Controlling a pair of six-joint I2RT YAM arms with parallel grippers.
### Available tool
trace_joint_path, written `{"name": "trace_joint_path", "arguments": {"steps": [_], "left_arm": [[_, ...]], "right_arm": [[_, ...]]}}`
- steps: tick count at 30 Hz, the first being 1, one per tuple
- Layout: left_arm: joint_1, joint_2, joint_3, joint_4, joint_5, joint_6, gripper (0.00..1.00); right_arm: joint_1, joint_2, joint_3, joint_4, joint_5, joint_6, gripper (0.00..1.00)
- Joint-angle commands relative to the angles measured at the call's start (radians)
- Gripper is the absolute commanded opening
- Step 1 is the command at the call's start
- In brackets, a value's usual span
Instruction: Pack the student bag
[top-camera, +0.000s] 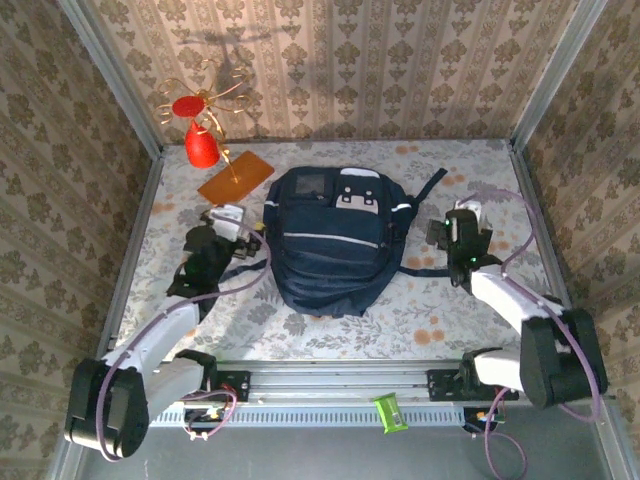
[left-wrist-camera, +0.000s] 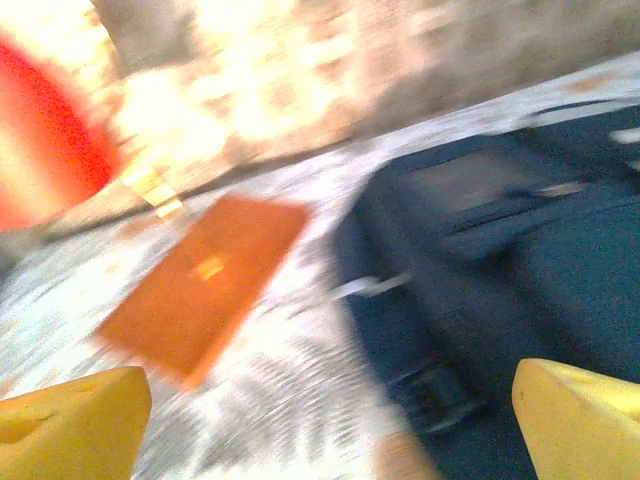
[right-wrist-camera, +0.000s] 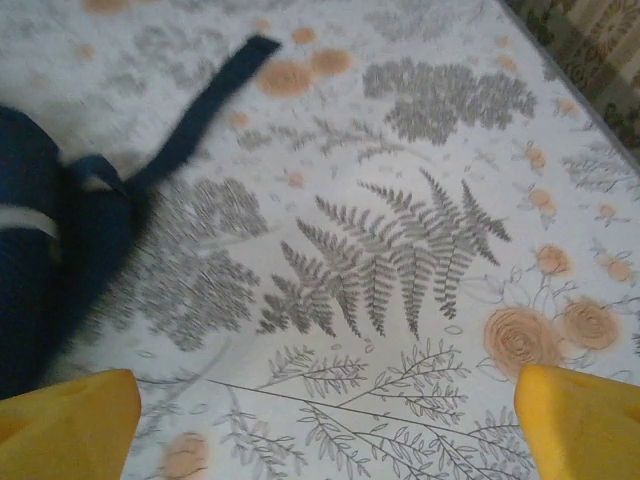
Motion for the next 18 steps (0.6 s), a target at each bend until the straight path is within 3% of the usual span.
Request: {"name": "trace_joint_path", "arguments": {"steps": [1, 5, 6, 10, 13, 17, 18], "left_arm": [[0.070, 0.062, -0.042, -0.019, -0.168, -0.045, 0.96], [0.128, 0.237, -0.082, 0.215, -0.097, -0.028, 0.96], [0.128, 0.252, -0.059, 0.184, -0.086, -0.039, 0.96], [0.141, 0.334, -0.074, 0.372, -0.016, -0.007, 0.96], [0.149, 0.375, -0.040, 0.368, -0.015, 0.018, 0.97], [0.184, 0.482, -0.090, 0.577, -0.034, -0.006, 0.99], [0.210, 0.498, -0.098, 0.592, 0.004, -0.029, 1.00]], "right_arm": [[-0.007, 0.068, -0.015, 0.207, 0.052, -0.071, 0.99], [-0.010, 0.088, -0.074, 0.430, -0.044, -0.151, 0.99], [-0.009, 0.091, -0.075, 0.446, -0.046, -0.164, 0.99], [-0.033, 0.188, -0.103, 0.600, -0.123, -0.196, 1.00], [-0.052, 0.190, -0.106, 0.598, -0.160, -0.183, 1.00], [-0.097, 0.256, -0.169, 0.777, -0.221, -0.152, 1.00], [-0.097, 0.235, -0.155, 0.708, -0.223, -0.146, 1.00]]}}
